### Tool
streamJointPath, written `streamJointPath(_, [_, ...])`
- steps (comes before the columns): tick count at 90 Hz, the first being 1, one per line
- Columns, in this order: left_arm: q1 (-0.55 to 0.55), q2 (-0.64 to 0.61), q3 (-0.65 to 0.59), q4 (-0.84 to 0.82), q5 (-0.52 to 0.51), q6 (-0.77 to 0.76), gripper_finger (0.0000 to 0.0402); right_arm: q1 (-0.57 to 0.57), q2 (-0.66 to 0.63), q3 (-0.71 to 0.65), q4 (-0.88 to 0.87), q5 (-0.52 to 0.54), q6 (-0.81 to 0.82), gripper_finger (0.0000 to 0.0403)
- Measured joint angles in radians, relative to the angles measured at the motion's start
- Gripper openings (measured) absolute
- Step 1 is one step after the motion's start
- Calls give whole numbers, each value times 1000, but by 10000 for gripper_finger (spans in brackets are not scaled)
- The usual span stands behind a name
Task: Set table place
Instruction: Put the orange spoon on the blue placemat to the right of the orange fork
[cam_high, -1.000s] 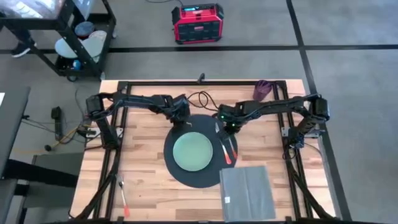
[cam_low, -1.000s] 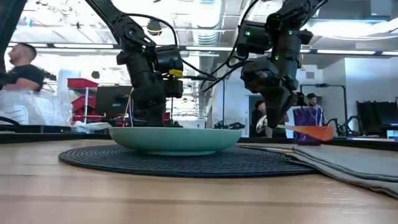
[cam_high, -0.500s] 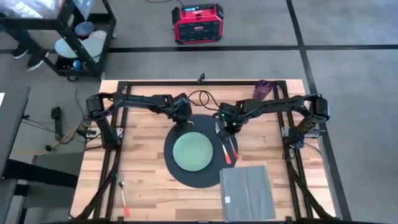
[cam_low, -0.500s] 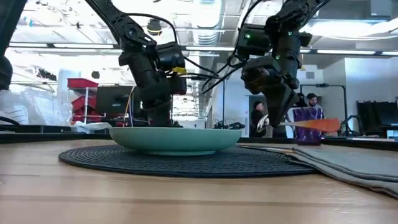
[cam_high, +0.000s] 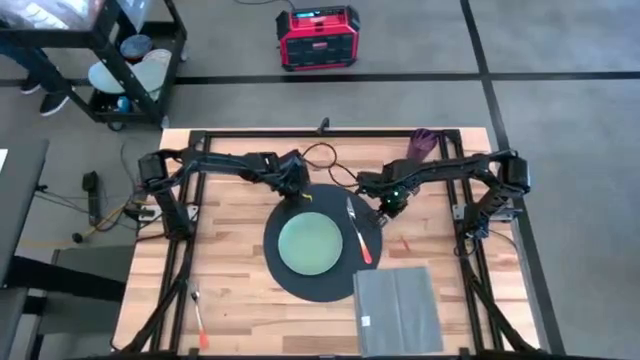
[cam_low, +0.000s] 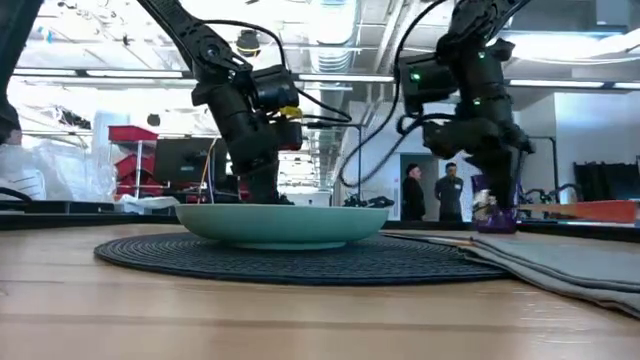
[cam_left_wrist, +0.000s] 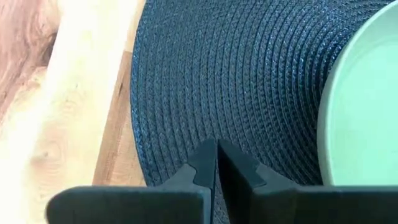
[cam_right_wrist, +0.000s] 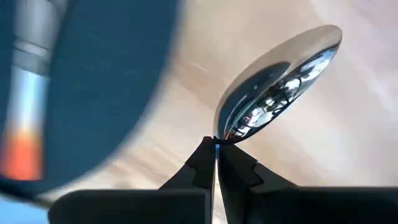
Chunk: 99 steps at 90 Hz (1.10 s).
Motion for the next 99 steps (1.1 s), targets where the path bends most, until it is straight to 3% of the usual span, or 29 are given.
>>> streamJointPath(33, [0, 0, 0, 25, 0, 0, 0, 42, 0, 0, -170, 120, -77, 0])
streamJointPath(81, [0, 0, 0, -19, 0, -79, 0, 11, 0, 27, 1, 44, -85, 1])
streamJointPath(99, [0, 0, 0, -66, 0, -88, 0, 11, 0, 11, 14, 6, -99, 39])
